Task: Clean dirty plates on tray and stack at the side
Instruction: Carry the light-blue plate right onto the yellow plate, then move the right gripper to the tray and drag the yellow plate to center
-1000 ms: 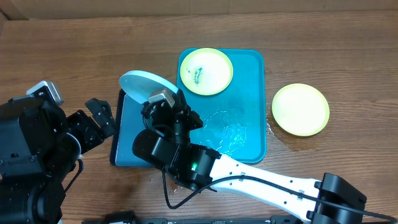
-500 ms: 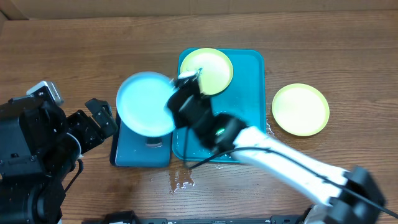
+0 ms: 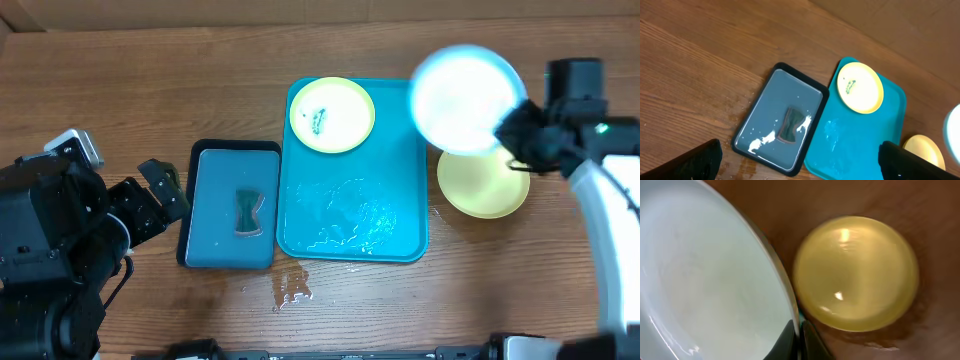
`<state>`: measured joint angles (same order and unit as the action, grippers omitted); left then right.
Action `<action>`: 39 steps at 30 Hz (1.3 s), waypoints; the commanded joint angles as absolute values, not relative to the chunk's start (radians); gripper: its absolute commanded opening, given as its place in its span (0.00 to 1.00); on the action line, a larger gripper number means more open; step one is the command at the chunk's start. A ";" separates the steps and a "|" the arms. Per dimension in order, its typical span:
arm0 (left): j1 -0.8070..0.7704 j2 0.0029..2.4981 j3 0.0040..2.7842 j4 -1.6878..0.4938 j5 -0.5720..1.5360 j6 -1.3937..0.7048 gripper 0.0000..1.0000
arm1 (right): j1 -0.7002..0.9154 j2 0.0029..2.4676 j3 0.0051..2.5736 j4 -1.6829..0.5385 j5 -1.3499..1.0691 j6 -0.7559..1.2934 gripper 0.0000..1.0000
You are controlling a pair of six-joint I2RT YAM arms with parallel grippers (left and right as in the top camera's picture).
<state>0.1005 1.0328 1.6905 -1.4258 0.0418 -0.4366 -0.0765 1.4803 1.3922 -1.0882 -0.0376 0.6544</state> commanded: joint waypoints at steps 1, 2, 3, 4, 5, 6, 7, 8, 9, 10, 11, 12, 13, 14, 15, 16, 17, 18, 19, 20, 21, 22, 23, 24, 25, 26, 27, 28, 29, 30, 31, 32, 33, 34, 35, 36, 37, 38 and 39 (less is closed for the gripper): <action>0.106 1.034 1.705 -1.426 0.048 -0.414 1.00 | -0.187 1.576 1.392 -1.163 -0.070 0.577 0.04; 0.106 1.034 1.705 -1.426 0.048 -0.414 1.00 | -0.204 1.605 1.386 -1.172 -0.072 0.559 0.04; 0.106 1.034 1.705 -1.425 0.049 -0.414 1.00 | -0.213 1.626 1.377 -1.172 -0.072 0.542 0.04; 0.106 1.034 1.705 -1.424 0.048 -0.414 1.00 | -0.218 1.652 1.364 -1.166 -0.069 0.532 0.04; 0.106 1.034 1.705 -1.424 0.049 -0.414 1.00 | -0.218 1.676 1.348 -1.151 -0.069 0.525 0.04; 0.106 1.034 1.705 -1.424 0.049 -0.414 1.00 | -0.218 1.700 1.333 -1.136 -0.069 0.525 0.04; 0.106 1.034 1.705 -1.424 0.049 -0.414 1.00 | -0.214 1.724 1.319 -1.121 -0.070 0.526 0.04; 0.106 1.034 1.705 -1.425 0.049 -0.414 1.00 | -0.209 1.744 1.306 -1.106 -0.070 0.527 0.04; 0.106 1.034 1.705 -1.425 0.049 -0.414 1.00 | -0.203 1.766 1.288 -1.087 -0.069 0.527 0.04; 0.106 1.034 1.705 -1.425 0.049 -0.414 1.00 | -0.200 1.781 1.274 -1.070 -0.068 0.527 0.04; 0.106 1.034 1.705 -1.426 0.049 -0.414 1.00 | -0.199 1.800 1.257 -1.056 -0.044 0.536 0.04; 0.106 1.034 1.705 -1.429 0.048 -0.414 1.00 | -0.200 1.813 1.247 -1.061 0.008 0.574 0.04; 0.106 1.034 1.705 -1.430 0.049 -0.414 1.00 | -0.205 1.819 1.241 -1.073 0.047 0.607 0.04; 0.106 1.034 1.705 -1.434 0.048 -0.414 1.00 | -0.212 1.819 1.235 -1.088 0.076 0.639 0.04; 0.106 1.034 1.705 -1.438 0.048 -0.414 1.00 | -0.220 1.819 1.230 -1.099 0.081 0.653 0.04; 0.106 1.034 1.705 -1.441 0.048 -0.414 1.00 | -0.227 1.819 1.230 -1.106 0.075 0.654 0.04; 0.106 1.034 1.705 -1.441 0.046 -0.414 1.00 | -0.231 1.819 1.230 -1.111 0.073 0.653 0.04; 0.106 1.034 1.705 -1.440 0.044 -0.414 1.00 | -0.232 1.819 1.230 -1.117 0.073 0.646 0.04; 0.106 1.034 1.705 -1.439 0.044 -0.414 1.00 | -0.231 1.819 1.230 -1.123 0.073 0.633 0.04; 0.106 1.034 1.705 -1.437 0.044 -0.414 1.00 | -0.231 1.819 1.230 -1.133 0.069 0.622 0.04; 0.106 1.034 1.705 -1.435 0.044 -0.414 1.00 | -0.231 1.819 1.230 -1.141 0.069 0.620 0.08; 0.106 1.034 1.705 -1.435 0.044 -0.414 1.00 | -0.231 1.819 1.231 -1.149 0.069 0.621 0.25; 0.106 1.034 1.705 -1.435 0.044 -0.414 1.00 | -0.231 1.818 1.233 -1.156 0.066 0.621 0.41; 0.106 1.034 1.705 -1.436 0.044 -0.414 1.00 | -0.231 1.818 1.237 -1.161 0.066 0.621 0.57; 0.106 1.034 1.705 -1.436 0.044 -0.414 1.00 | -0.231 1.817 1.245 -1.168 0.066 0.621 0.66; 0.106 1.034 1.705 -1.436 0.044 -0.414 1.00 | -0.230 1.814 1.254 -1.178 0.066 0.622 0.69; 0.106 1.034 1.705 -1.436 0.043 -0.414 1.00 | -0.229 1.808 1.266 -1.187 0.058 0.621 0.70; 0.106 1.034 1.705 -1.436 0.041 -0.414 1.00 | -0.225 1.799 1.276 -1.196 0.039 0.621 0.71; 0.106 1.034 1.705 -1.436 0.041 -0.414 1.00 | -0.220 1.788 1.283 -1.203 0.016 0.620 0.71; 0.106 1.034 1.705 -1.438 0.041 -0.414 1.00 | -0.208 1.771 1.291 -1.201 -0.027 0.592 0.71; 0.106 1.036 1.705 -1.439 0.041 -0.414 1.00 | -0.196 1.757 1.298 -1.190 -0.070 0.548 0.70; 0.106 1.040 1.705 -1.441 0.042 -0.414 1.00 | -0.176 1.739 1.306 -1.171 -0.132 0.492 0.69; 0.106 1.040 1.705 -1.441 0.042 -0.414 1.00 | -0.156 1.723 1.311 -1.150 -0.197 0.442 0.69; 0.106 1.045 1.704 -1.441 0.041 -0.414 1.00 | -0.126 1.702 1.313 -1.112 -0.289 0.374 0.67; 0.106 1.047 1.704 -1.441 0.042 -0.414 1.00 | -0.096 1.686 1.313 -1.074 -0.374 0.315 0.66; 0.106 1.049 1.704 -1.441 0.042 -0.414 1.00 | -0.068 1.677 1.313 -1.041 -0.432 0.280 0.64; 0.106 1.055 1.704 -1.441 0.042 -0.414 1.00 | -0.025 1.670 1.313 -0.989 -0.491 0.255 0.63; 0.106 1.058 1.704 -1.441 0.042 -0.414 1.00 | 0.007 1.670 1.313 -0.947 -0.509 0.254 0.62; 0.106 1.061 1.704 -1.441 0.041 -0.414 1.00 | 0.049 1.671 1.312 -0.892 -0.508 0.257 0.61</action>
